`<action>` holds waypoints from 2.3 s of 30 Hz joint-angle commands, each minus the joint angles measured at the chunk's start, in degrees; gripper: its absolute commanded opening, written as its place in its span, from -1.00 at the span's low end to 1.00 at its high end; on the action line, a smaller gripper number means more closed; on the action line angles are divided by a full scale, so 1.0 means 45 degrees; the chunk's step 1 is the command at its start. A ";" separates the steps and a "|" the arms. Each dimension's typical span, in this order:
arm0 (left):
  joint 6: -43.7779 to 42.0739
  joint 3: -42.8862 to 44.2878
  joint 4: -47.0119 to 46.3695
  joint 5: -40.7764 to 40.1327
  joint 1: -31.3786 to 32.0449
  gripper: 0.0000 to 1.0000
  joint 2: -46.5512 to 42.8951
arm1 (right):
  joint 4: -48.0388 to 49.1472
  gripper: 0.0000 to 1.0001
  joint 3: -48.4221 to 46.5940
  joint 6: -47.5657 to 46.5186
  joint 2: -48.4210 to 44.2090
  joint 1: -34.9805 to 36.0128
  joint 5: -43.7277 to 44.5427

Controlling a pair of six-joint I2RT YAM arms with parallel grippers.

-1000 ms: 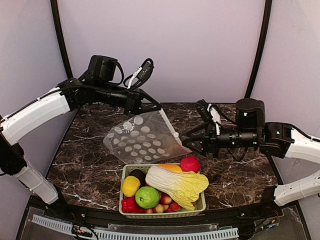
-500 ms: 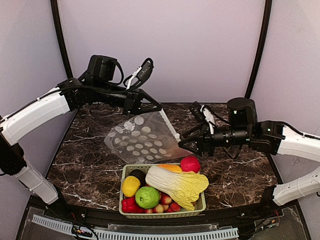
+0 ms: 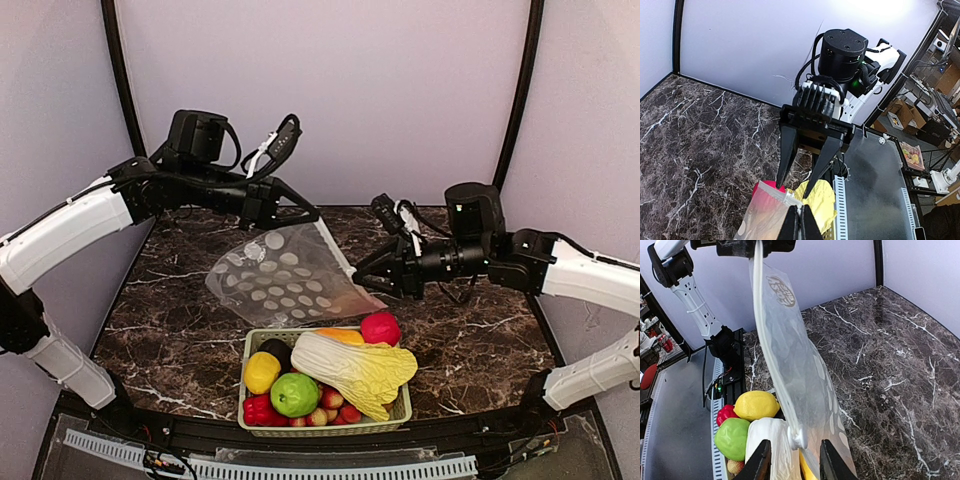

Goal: Place the food in the zip-top bag and seal the zipper
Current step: Hold the zipper from the zipper food storage bag, then unzip the zipper from the zipper food storage bag.

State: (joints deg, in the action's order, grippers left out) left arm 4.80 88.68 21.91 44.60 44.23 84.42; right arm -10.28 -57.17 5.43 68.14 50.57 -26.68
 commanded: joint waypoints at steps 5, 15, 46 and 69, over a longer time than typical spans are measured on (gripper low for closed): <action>0.0022 -0.0197 -0.0140 0.0223 -0.0051 -0.99 -0.0347 | 0.0264 -0.43 -0.0355 -0.0119 0.0345 -0.0065 -0.0519; 0.0027 -0.0211 -0.0084 0.0173 -0.0043 -0.99 -0.0378 | 0.0274 -0.57 -0.0597 -0.0264 0.0663 -0.0064 -0.0448; -0.0247 0.0453 0.0621 -0.1082 -0.0276 -0.99 -0.0290 | -0.1034 -0.89 0.0745 -0.0182 0.0293 -0.0045 -0.0112; 0.0331 0.0799 0.0541 -0.0392 -0.1170 -0.99 -0.0309 | -0.0664 -0.89 0.1758 0.0599 -0.0066 -0.0058 0.0708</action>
State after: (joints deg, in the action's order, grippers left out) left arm 5.32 90.06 25.43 41.19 40.40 84.40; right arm -11.75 -50.92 6.66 68.42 50.57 -25.17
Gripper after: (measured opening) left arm 0.009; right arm 0.069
